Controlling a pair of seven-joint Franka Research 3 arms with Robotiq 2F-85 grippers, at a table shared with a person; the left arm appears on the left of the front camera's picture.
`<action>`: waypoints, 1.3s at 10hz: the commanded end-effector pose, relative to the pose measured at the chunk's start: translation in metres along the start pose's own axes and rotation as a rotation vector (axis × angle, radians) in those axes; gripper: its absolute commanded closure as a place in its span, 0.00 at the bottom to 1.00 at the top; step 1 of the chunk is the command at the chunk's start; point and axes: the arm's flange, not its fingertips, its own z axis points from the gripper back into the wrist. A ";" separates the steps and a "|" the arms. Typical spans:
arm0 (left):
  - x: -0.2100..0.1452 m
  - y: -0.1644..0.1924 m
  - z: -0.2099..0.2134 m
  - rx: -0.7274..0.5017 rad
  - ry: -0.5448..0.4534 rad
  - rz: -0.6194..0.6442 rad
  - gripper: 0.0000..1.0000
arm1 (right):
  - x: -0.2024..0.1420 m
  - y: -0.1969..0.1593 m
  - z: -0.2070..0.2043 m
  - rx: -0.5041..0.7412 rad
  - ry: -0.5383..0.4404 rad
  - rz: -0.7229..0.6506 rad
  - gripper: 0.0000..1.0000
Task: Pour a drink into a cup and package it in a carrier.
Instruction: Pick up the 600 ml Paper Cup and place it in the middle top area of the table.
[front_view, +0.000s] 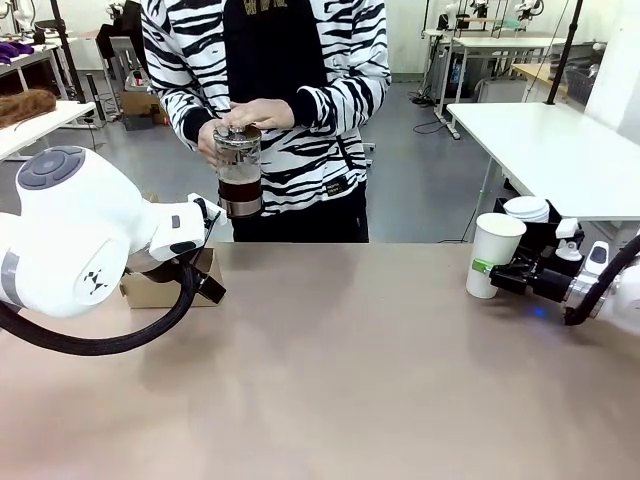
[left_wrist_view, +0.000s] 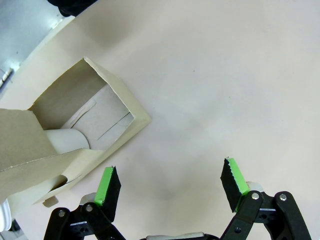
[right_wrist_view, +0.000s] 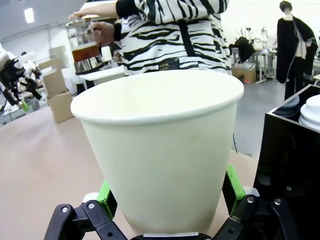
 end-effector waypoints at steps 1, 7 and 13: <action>0.000 0.000 0.000 -0.002 -0.002 0.001 0.00 | 0.004 -0.003 -0.011 -0.026 -0.004 -0.006 0.00; 0.000 0.000 0.000 -0.002 -0.002 0.001 0.00 | 0.002 -0.003 0.001 -0.011 0.008 0.006 0.16; 0.000 0.000 0.000 -0.002 -0.002 0.001 0.00 | 0.111 0.061 -0.036 0.081 -0.016 0.012 0.20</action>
